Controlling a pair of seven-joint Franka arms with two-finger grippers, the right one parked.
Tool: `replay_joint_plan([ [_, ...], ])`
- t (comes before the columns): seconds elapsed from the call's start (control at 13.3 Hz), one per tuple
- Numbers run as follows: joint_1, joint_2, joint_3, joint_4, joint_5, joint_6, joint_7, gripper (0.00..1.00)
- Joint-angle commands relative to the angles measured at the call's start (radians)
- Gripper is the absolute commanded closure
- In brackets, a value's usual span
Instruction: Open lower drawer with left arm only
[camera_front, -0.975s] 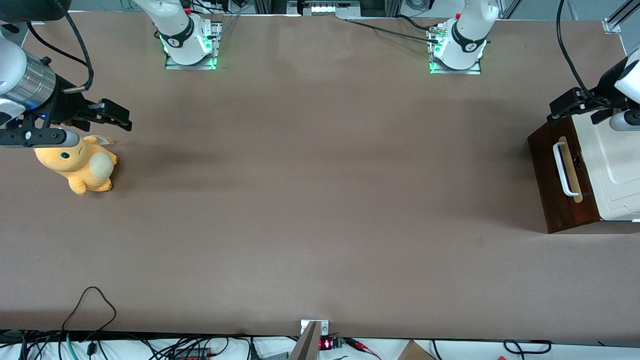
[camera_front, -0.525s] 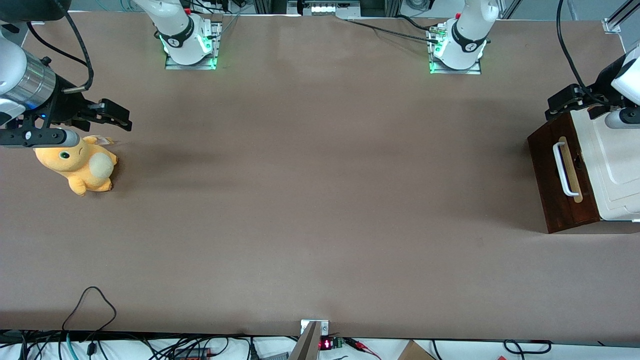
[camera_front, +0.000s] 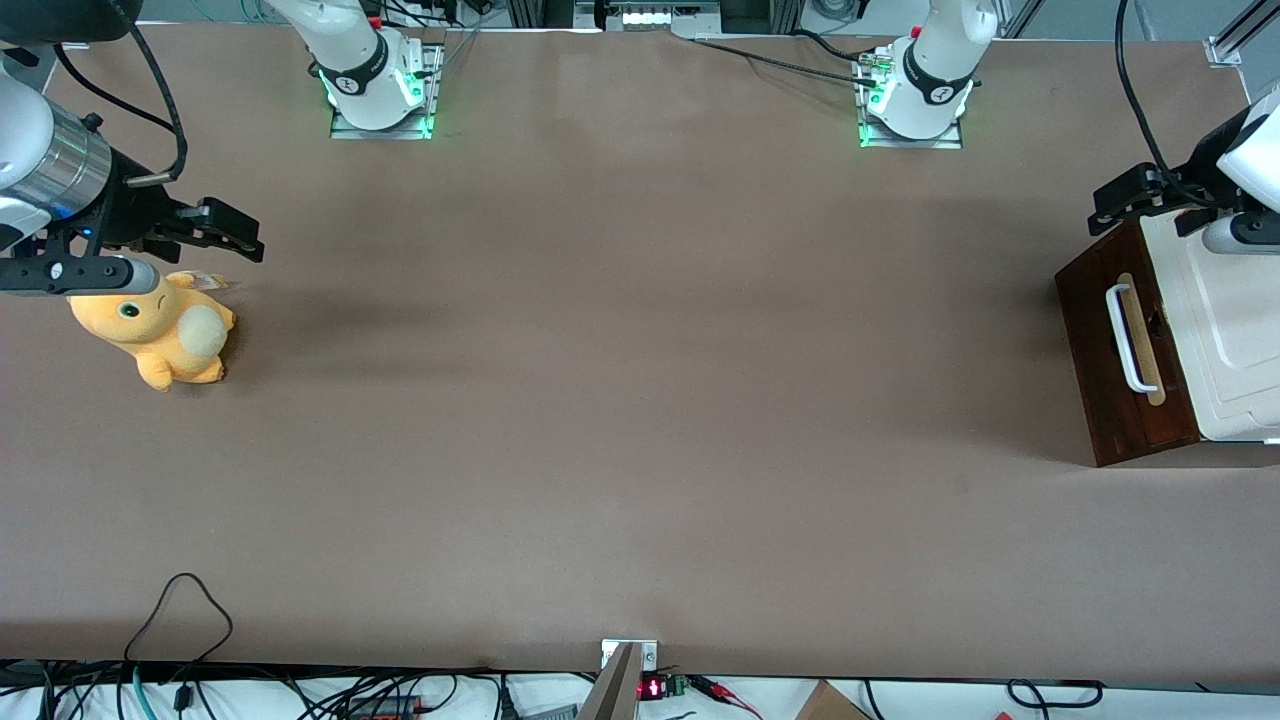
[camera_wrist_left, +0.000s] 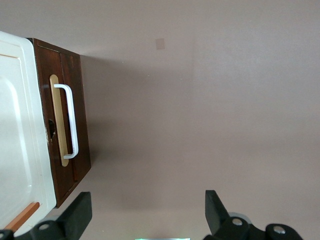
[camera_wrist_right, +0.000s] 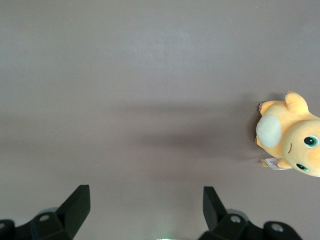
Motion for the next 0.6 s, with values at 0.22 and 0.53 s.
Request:
replay_joint_plan([
  [0.22, -0.005, 0.041, -0.118, -0.028, 0.354, -0.037, -0.074, 0.00],
  [0.53, -0.007, 0.052, -0.239, -0.204, 0.674, -0.031, -0.272, 0.00],
])
